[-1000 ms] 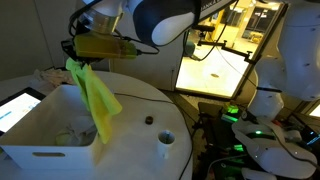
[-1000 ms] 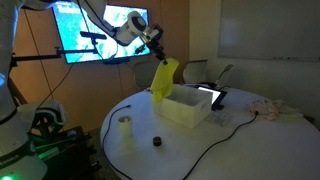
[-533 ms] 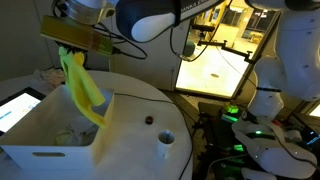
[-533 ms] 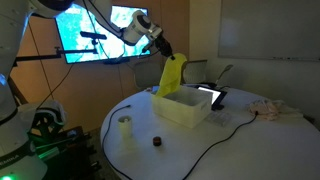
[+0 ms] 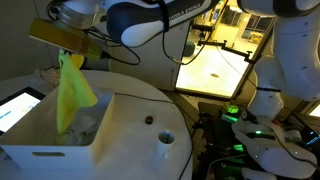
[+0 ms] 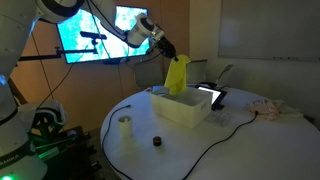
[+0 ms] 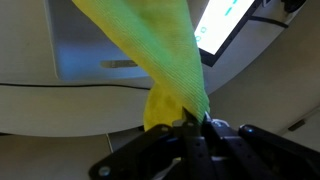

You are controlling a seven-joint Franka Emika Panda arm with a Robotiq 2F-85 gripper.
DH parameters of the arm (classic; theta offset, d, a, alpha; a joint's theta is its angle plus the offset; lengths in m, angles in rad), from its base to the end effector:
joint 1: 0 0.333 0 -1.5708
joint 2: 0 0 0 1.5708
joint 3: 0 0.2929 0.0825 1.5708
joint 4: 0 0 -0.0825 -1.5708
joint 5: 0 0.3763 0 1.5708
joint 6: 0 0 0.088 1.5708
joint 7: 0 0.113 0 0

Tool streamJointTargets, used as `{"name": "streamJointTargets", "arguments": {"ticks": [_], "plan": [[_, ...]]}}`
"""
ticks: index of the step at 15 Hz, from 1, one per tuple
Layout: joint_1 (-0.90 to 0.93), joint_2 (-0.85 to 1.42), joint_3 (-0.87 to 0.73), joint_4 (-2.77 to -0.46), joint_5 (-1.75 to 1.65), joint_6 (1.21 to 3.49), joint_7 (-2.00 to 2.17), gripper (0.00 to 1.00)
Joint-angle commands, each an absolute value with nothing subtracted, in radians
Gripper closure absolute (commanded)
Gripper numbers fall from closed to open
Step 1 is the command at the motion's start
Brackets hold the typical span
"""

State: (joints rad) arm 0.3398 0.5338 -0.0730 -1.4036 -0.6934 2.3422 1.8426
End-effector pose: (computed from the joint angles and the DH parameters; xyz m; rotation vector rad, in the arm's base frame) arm 0.7026 0.1901 0.4216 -2.4308 1.5996 -1.1076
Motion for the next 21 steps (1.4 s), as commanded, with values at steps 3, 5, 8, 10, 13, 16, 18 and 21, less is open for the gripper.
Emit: {"name": "streamJointTargets", "arguments": {"ticks": [3, 5, 8, 10, 13, 16, 18, 21], "plan": [[0.340, 0.579, -0.057, -1.337, -0.678, 2.219, 1.730, 0.53], [0.329, 0.565, -0.040, -1.357, -0.658, 2.185, 1.663, 0.39], [0.319, 0.530, -0.034, -1.404, -0.634, 2.132, 1.565, 0.16], [0.302, 0.483, -0.031, -1.473, -0.607, 2.117, 1.508, 0.02], [0.252, 0.394, -0.025, -1.626, -0.533, 2.124, 1.399, 0.00], [0.204, 0.310, -0.038, -1.794, -0.483, 2.135, 1.304, 0.00], [0.165, 0.258, -0.043, -1.907, -0.464, 2.151, 1.244, 0.01], [0.115, 0.198, -0.049, -2.070, -0.461, 2.204, 1.158, 0.00]]}}
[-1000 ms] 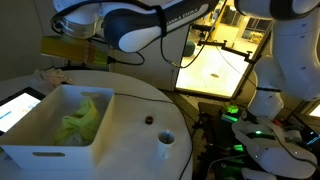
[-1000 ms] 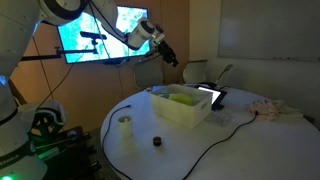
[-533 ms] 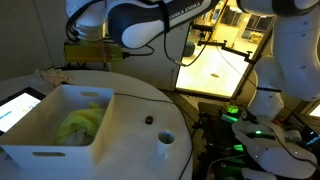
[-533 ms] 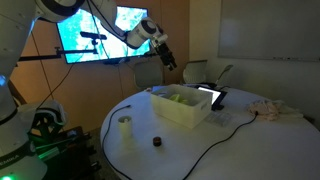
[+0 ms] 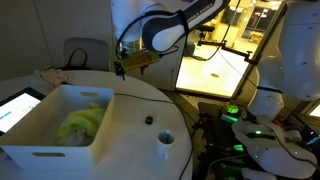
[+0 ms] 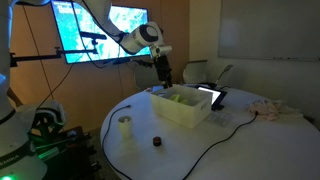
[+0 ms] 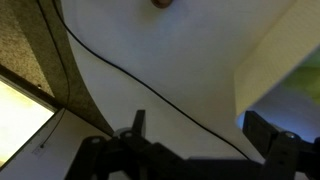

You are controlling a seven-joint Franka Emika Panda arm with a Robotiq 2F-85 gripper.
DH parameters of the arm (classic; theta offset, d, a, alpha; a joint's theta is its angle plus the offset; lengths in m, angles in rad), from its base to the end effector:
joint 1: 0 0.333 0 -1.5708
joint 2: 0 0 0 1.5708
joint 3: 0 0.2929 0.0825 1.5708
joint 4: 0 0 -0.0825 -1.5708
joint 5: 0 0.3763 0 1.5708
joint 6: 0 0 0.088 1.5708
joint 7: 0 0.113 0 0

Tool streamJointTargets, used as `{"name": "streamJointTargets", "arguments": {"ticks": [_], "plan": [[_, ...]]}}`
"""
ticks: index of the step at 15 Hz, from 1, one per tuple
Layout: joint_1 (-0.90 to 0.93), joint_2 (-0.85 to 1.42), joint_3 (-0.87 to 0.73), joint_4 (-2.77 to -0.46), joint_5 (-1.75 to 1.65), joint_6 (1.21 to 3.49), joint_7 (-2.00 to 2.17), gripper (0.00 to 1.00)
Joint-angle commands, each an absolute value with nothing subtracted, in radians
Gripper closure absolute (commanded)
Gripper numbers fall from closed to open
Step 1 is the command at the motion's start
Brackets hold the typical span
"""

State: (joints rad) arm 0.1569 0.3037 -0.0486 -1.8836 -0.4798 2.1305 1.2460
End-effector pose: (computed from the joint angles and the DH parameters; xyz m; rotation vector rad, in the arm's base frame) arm 0.6045 0.0442 0.3248 2.5136 -1.1614 0.3010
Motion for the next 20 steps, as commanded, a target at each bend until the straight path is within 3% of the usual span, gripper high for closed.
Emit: {"name": "streamJointTargets", "arguments": {"ticks": [1, 12, 20], "plan": [[0.102, 0.185, -0.051, -2.116, -0.462, 2.224, 1.136, 0.00], [0.052, 0.172, -0.093, -2.489, -0.518, 2.594, 1.006, 0.00], [0.025, 0.249, -0.150, -2.644, -0.509, 3.041, 0.988, 0.00]]}}
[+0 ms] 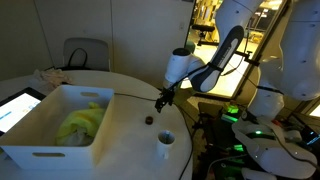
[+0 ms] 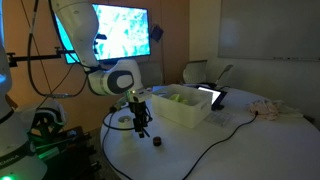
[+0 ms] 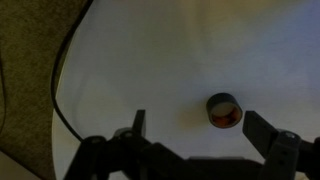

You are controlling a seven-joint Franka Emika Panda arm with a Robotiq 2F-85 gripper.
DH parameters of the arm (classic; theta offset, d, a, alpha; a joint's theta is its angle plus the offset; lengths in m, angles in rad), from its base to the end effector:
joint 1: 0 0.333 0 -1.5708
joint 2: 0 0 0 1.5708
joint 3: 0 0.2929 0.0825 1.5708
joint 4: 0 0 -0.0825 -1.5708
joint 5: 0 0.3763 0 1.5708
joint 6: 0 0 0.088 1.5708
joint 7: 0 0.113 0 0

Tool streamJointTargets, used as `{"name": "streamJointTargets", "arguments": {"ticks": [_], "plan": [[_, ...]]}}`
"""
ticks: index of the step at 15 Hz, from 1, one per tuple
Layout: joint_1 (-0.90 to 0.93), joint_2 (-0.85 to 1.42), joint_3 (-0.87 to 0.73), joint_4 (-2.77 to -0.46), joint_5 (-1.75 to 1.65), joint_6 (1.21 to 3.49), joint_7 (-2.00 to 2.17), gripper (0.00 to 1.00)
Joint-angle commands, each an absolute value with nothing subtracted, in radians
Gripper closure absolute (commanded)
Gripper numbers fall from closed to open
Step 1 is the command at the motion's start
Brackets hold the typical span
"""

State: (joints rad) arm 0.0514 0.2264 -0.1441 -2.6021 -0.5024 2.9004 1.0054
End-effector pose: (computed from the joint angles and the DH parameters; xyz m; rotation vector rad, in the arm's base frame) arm 0.4302 -0.0158 0.1589 2.8744 -0.9028 0.1992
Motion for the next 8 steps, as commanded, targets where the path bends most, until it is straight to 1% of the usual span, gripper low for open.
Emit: {"name": "streamJointTargets", "arguments": {"ticks": [1, 3, 5, 8], "plan": [[0.012, 0.267, -0.141, -2.653, -0.499, 3.090, 0.982, 0.00], [0.003, 0.313, -0.138, -2.656, -0.504, 3.174, 0.990, 0.00], [0.042, 0.359, -0.179, -2.642, -0.521, 3.229, 1.018, 0.00], [0.171, 0.417, -0.306, -2.607, -0.503, 3.274, 1.040, 0.00]]}}
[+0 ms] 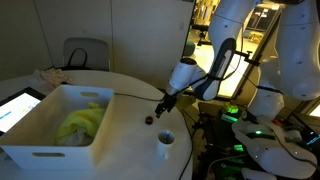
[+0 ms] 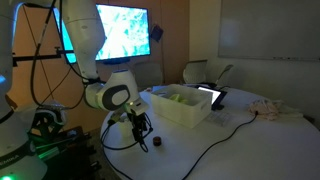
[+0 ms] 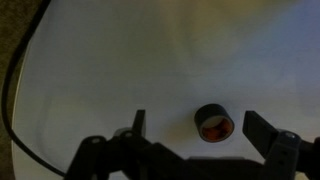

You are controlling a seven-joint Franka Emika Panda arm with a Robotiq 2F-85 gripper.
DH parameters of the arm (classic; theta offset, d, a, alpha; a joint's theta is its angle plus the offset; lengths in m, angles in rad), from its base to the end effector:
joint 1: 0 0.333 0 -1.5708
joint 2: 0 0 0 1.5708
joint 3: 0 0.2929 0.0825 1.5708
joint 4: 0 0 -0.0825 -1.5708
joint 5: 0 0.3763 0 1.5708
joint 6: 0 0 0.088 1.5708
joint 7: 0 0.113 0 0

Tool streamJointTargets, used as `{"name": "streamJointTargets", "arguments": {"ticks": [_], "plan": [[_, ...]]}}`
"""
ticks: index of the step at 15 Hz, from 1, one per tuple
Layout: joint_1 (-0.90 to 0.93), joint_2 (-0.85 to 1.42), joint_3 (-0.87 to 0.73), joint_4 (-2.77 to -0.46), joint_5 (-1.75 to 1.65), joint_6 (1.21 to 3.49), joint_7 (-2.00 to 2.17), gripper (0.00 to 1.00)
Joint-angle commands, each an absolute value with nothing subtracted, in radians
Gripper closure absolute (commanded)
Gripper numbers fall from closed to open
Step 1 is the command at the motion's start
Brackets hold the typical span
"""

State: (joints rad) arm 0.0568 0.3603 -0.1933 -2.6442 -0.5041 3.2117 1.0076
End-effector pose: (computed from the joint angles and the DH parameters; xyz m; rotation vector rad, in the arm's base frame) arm 0.4133 -0.0194 0.1223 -2.9714 0.9493 -0.3242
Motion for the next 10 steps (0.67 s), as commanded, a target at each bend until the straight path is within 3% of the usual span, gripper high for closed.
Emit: {"name": "streamJointTargets", "arguments": {"ticks": [1, 5, 10], "plan": [[0.222, 0.437, -0.356, -2.594, -0.493, 3.283, 1.042, 0.00], [0.372, 0.521, -0.486, -2.551, -0.439, 3.319, 1.076, 0.00], [0.404, 0.609, -0.465, -2.510, -0.413, 3.338, 1.108, 0.00]]}}
